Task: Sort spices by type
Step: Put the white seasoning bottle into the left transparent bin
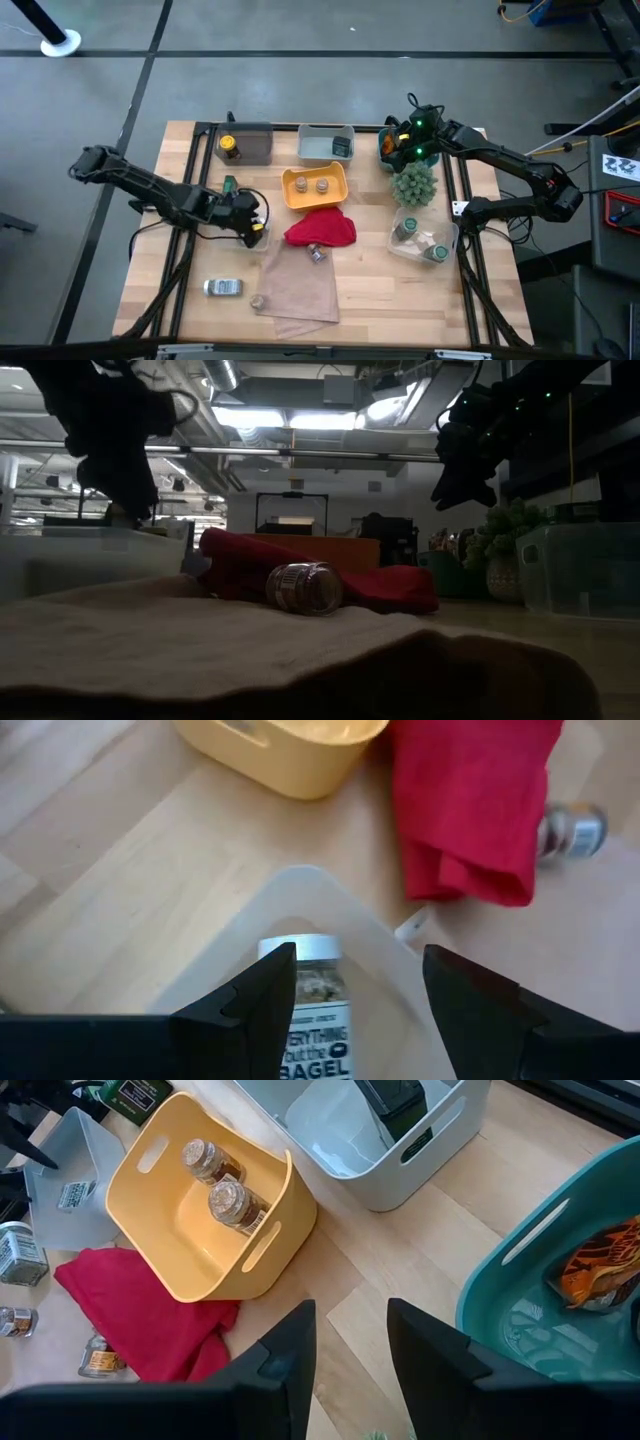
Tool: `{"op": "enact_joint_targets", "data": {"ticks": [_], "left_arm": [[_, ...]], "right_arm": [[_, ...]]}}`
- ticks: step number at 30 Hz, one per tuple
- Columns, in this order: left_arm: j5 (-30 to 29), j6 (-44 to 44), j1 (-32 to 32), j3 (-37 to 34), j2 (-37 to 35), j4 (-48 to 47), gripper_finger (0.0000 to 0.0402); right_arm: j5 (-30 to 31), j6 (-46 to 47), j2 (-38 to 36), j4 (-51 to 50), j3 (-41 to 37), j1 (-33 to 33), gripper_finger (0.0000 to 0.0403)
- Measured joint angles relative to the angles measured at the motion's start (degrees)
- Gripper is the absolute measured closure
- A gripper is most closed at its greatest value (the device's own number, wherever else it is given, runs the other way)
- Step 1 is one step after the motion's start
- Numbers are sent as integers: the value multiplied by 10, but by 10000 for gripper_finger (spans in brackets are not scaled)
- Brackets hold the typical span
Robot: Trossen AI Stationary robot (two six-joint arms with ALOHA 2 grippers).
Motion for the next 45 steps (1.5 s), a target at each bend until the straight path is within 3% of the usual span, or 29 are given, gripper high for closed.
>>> {"op": "enact_joint_targets", "data": {"ticks": [8, 30, 34, 45], "left_arm": [[59, 50, 63, 0, 38, -13, 199], [168, 127, 130, 2, 159, 34, 200], [167, 122, 136, 2, 159, 39, 225], [143, 103, 136, 16, 101, 36, 350]], "right_arm": [[0, 0, 0, 0, 0, 0, 276], [0, 0, 0, 0, 0, 0, 276], [-1, 0, 0, 0, 0, 0, 276], [0, 0, 0, 0, 0, 0, 276]]}}
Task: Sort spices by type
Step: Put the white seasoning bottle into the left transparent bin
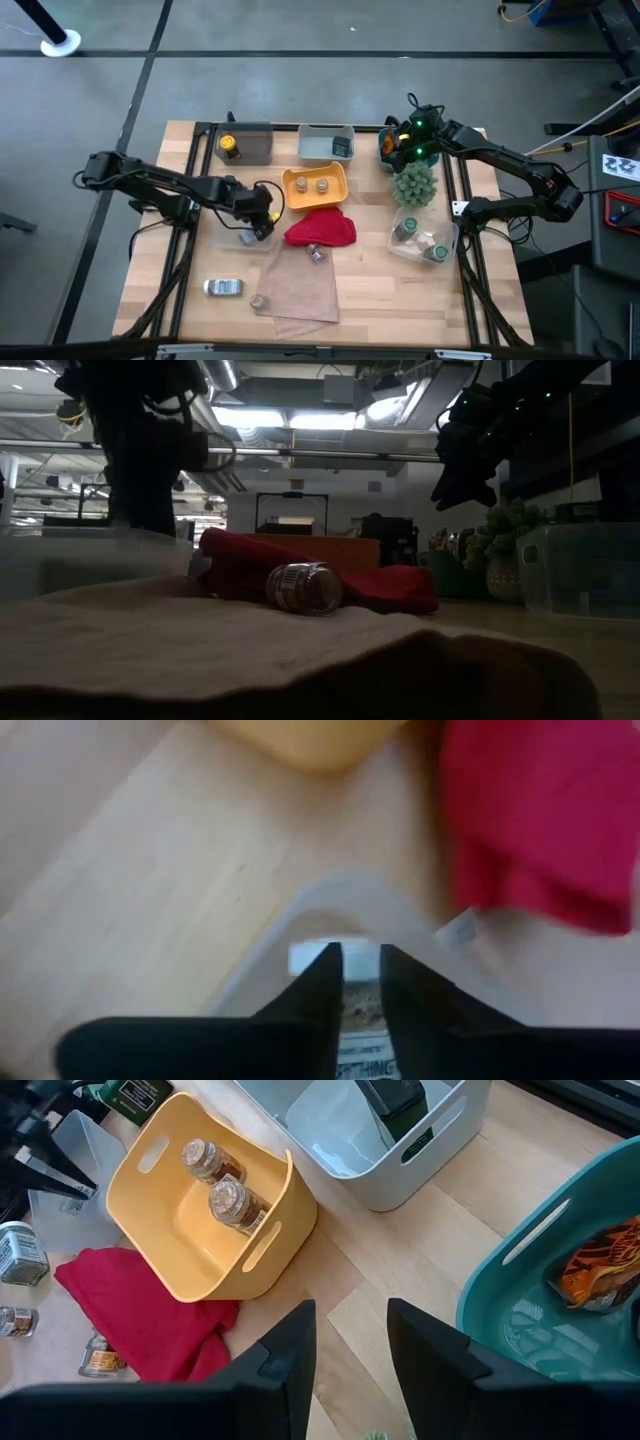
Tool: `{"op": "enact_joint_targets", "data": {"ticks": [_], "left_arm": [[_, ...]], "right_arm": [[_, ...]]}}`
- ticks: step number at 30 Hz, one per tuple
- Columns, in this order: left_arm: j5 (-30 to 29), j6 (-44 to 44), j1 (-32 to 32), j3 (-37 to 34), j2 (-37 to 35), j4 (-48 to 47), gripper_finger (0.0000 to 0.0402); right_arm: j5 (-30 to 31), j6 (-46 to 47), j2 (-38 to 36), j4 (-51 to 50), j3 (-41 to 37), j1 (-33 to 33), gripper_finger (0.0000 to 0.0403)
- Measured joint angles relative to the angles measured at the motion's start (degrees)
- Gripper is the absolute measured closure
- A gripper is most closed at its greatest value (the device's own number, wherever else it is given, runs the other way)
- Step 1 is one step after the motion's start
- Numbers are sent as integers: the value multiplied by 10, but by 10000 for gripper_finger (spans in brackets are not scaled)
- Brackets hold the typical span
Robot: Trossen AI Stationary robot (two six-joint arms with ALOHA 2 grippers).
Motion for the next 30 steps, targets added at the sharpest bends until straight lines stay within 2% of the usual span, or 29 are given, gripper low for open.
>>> {"op": "enact_joint_targets", "data": {"ticks": [4, 8, 11, 17, 21, 25, 30], "left_arm": [[1, 2, 0, 0, -18, -3, 389], [10, 17, -1, 0, -23, -3, 397], [24, 32, -1, 0, -22, -3, 373], [26, 36, 0, 0, -20, -2, 287], [26, 36, 0, 0, -3, 0, 245], [25, 36, 0, 0, 22, 0, 223], [24, 47, 0, 0, 55, 1, 218]], "right_arm": [[0, 0, 0, 0, 0, 0, 276], [0, 0, 0, 0, 0, 0, 276], [0, 0, 0, 0, 0, 0, 276], [0, 0, 0, 0, 0, 0, 276], [0, 0, 0, 0, 0, 0, 276], [0, 0, 0, 0, 0, 0, 276], [0, 0, 0, 0, 0, 0, 276]]}}
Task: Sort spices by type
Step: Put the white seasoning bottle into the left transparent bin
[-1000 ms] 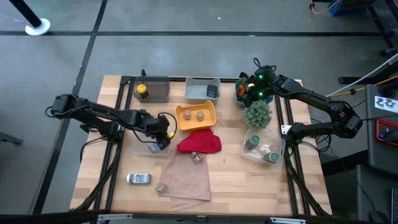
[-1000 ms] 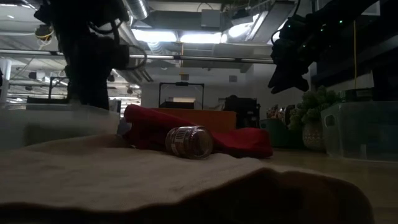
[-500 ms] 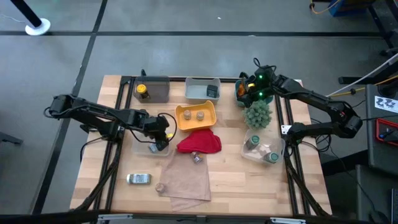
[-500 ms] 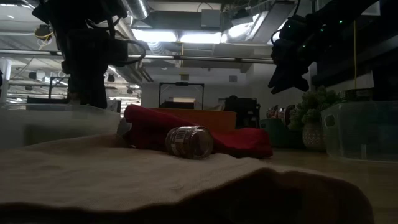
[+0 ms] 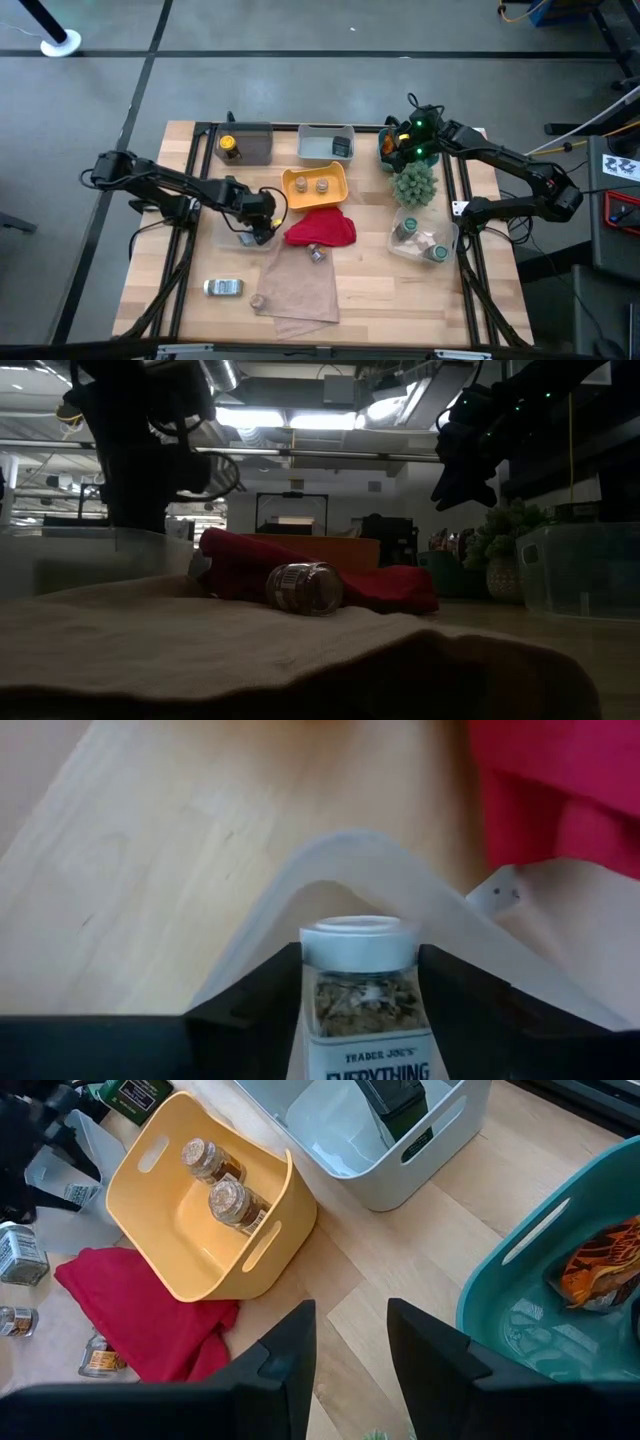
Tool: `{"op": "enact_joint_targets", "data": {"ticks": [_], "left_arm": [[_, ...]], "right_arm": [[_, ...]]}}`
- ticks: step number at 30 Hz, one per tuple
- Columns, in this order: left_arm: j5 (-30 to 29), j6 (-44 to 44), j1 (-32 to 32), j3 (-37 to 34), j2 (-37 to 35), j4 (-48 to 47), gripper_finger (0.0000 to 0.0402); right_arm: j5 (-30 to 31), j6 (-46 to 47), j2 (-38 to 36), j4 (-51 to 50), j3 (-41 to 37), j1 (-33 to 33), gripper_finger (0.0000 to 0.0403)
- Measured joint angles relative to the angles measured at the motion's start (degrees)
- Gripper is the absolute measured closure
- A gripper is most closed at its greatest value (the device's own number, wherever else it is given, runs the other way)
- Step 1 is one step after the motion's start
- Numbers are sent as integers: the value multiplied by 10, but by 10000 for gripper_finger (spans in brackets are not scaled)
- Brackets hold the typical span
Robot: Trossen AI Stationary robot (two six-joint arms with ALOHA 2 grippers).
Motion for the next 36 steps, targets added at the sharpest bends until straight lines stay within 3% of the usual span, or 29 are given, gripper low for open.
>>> {"op": "enact_joint_targets", "data": {"ticks": [8, 36], "left_arm": [[0, 18, 0, 3, 37, 7, 218], [3, 88, -2, 1, 39, 6, 219]], "right_arm": [[0, 0, 0, 0, 0, 0, 276], [0, 0, 0, 0, 0, 0, 276]]}}
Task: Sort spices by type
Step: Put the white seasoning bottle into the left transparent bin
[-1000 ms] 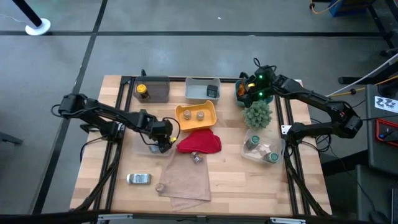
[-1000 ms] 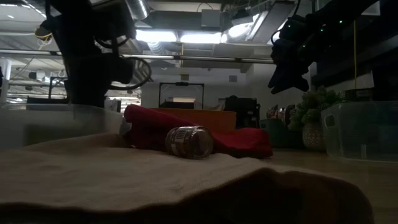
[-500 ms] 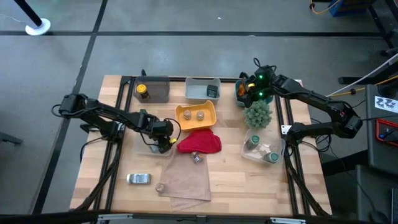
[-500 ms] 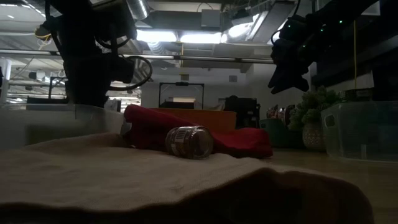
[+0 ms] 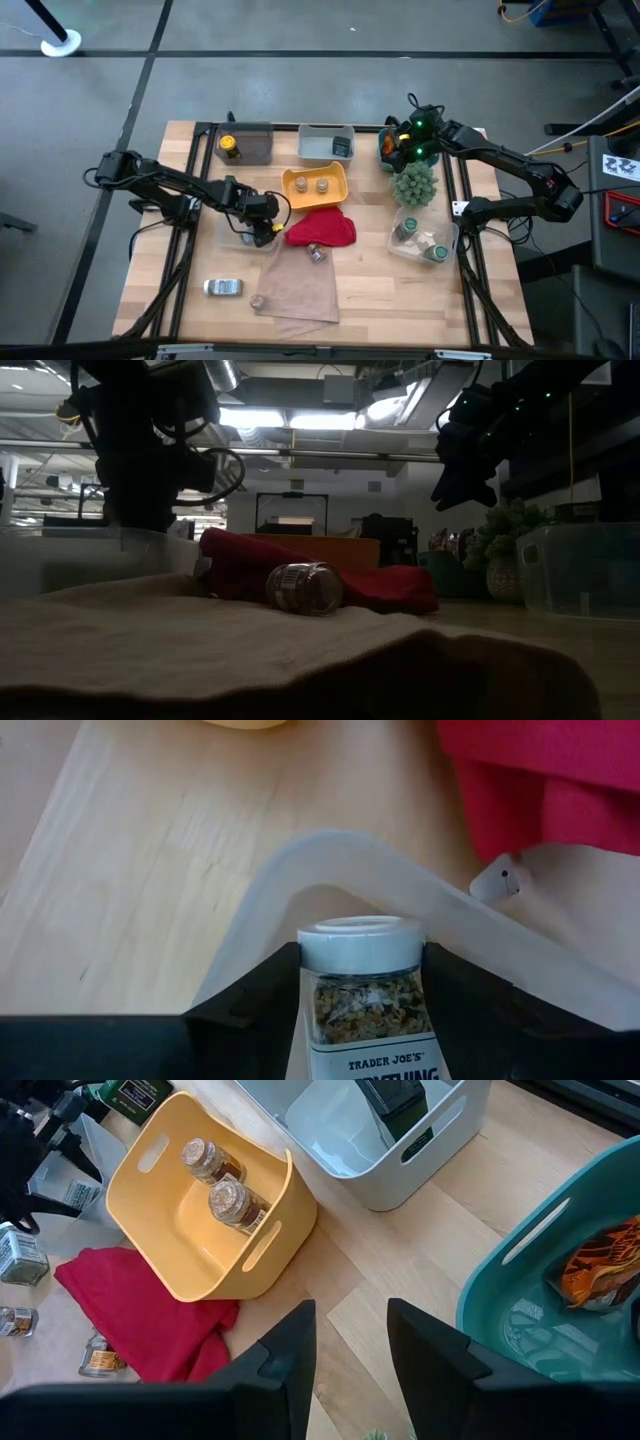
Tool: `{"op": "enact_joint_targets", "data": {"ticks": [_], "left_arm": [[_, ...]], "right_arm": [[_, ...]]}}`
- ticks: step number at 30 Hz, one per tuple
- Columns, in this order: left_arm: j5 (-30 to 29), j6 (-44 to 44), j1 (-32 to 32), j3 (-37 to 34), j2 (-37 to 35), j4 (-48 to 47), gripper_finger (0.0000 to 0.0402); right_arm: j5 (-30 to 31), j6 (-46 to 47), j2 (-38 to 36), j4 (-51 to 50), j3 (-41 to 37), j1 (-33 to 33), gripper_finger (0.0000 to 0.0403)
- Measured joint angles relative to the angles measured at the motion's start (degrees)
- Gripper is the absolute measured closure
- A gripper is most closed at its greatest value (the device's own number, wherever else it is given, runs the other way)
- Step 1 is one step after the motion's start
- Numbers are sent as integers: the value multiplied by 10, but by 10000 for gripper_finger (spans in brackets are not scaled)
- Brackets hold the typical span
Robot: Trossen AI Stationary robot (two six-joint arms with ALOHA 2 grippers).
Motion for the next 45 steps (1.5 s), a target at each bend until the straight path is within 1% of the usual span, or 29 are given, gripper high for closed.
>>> {"op": "enact_joint_targets", "data": {"ticks": [9, 14, 19, 26, 33, 36, 38, 45], "left_arm": [[-1, 27, -2, 0, 0, 5, 219], [1, 53, -2, 17, 1, 0, 219], [1, 62, -2, 22, 1, -4, 219], [9, 73, -2, 28, 31, -36, 219], [14, 109, -2, 27, 42, -18, 219], [15, 109, -2, 27, 42, -18, 220], [15, 99, -2, 27, 42, -18, 226], [15, 81, -2, 44, 40, -27, 271]], "right_arm": [[0, 0, 0, 0, 0, 0, 276], [0, 0, 0, 0, 0, 0, 276], [0, 0, 0, 0, 0, 0, 276], [0, 0, 0, 0, 0, 0, 276], [0, 0, 0, 0, 0, 0, 276], [0, 0, 0, 0, 0, 0, 276], [0, 0, 0, 0, 0, 0, 276], [0, 0, 0, 0, 0, 0, 276]]}}
